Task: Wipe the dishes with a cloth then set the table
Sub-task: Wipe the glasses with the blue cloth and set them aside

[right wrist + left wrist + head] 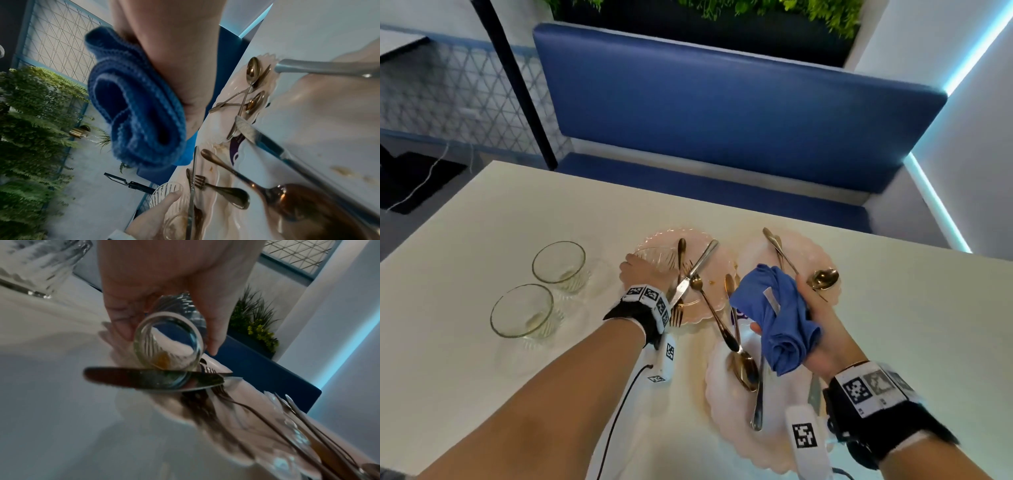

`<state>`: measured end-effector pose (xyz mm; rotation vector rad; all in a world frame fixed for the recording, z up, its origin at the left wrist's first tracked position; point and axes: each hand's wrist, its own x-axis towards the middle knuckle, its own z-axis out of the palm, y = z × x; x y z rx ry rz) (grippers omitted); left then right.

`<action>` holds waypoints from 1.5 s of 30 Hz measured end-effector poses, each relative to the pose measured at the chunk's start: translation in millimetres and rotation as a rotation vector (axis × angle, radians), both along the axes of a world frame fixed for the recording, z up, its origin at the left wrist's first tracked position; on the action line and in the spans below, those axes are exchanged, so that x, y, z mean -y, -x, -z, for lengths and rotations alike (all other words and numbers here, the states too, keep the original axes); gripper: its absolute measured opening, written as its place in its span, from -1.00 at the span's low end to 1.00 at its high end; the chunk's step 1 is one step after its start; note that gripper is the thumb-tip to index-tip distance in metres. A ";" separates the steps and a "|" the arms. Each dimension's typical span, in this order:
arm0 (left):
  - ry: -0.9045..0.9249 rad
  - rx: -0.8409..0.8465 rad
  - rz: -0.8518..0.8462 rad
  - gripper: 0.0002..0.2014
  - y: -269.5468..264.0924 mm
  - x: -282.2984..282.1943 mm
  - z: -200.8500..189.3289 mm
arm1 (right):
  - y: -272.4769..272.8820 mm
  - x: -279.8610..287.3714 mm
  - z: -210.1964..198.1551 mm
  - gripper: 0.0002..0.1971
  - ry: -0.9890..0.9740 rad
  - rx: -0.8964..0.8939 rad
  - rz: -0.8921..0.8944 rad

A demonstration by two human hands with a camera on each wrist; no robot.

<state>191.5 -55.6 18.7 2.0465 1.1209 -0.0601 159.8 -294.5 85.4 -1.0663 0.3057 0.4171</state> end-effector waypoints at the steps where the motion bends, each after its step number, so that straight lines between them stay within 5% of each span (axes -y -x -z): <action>1: 0.006 0.020 -0.008 -0.15 -0.9 -1.5 0.3 | -6.8 7.5 9.9 -0.50 -0.089 -0.108 -0.110; 4: 0.200 0.222 0.010 -0.24 5.0 -6.3 -2.3 | -2.2 21.3 10.3 -0.52 -0.208 -0.085 -0.301; 6: 0.655 0.454 -0.016 -0.43 17.0 -1.2 -21.4 | -3.9 22.4 2.2 -0.49 -0.137 -0.070 -0.324; 10: 1.122 0.489 0.313 -0.62 32.2 2.2 -61.3 | -20.1 17.1 -23.3 -0.39 0.087 0.174 -0.321; 14: 1.234 0.501 0.605 -0.48 29.1 12.7 -74.2 | -29.2 -5.8 -39.6 -0.29 0.499 0.537 -0.523; 18: 1.385 0.439 0.540 -0.36 23.3 25.6 -74.1 | -28.4 -11.7 -43.5 -0.21 0.961 1.009 -0.758; 21: 1.381 0.235 0.556 -0.54 22.7 35.6 -80.2 | -20.8 -9.6 -49.8 -0.27 1.204 1.383 -0.918; 23: 1.310 0.150 0.603 -0.67 23.1 45.5 -89.6 | -17.1 -8.5 -49.7 -0.26 1.326 1.654 -0.857; 25: 1.235 0.155 0.672 -0.69 19.7 50.6 -98.1 | -14.1 -8.3 -48.5 -0.31 1.248 1.598 -0.836; 30: 0.915 0.234 0.951 -0.75 8.7 48.2 -126.8 | -3.7 -6.2 -53.0 -0.62 0.801 0.859 -0.729; 34: 0.492 0.320 1.192 -0.54 -3.2 52.6 -127.6 | 3.6 -12.2 -48.3 -0.73 0.319 0.425 -0.565; 36: 0.566 0.295 1.067 -0.54 -4.9 53.3 -121.9 | 3.5 -17.6 -48.7 -0.83 0.440 0.488 -0.479; 37: 0.693 0.234 0.942 -0.49 -5.3 52.0 -117.5 | 3.5 -19.4 -51.8 -0.95 0.615 0.608 -0.481; 40: 0.956 0.058 0.636 -0.31 -0.5 49.3 -112.2 | -0.2 -26.2 -53.4 -0.85 1.214 1.009 -0.578; 43: 0.857 0.150 0.457 -0.44 4.4 61.3 -119.7 | 0.7 -37.2 -59.1 -0.83 1.366 1.122 -0.622; 45: 0.656 0.315 0.404 -0.50 4.4 69.1 -124.1 | -1.1 -39.6 -64.9 -0.73 1.243 1.029 -0.572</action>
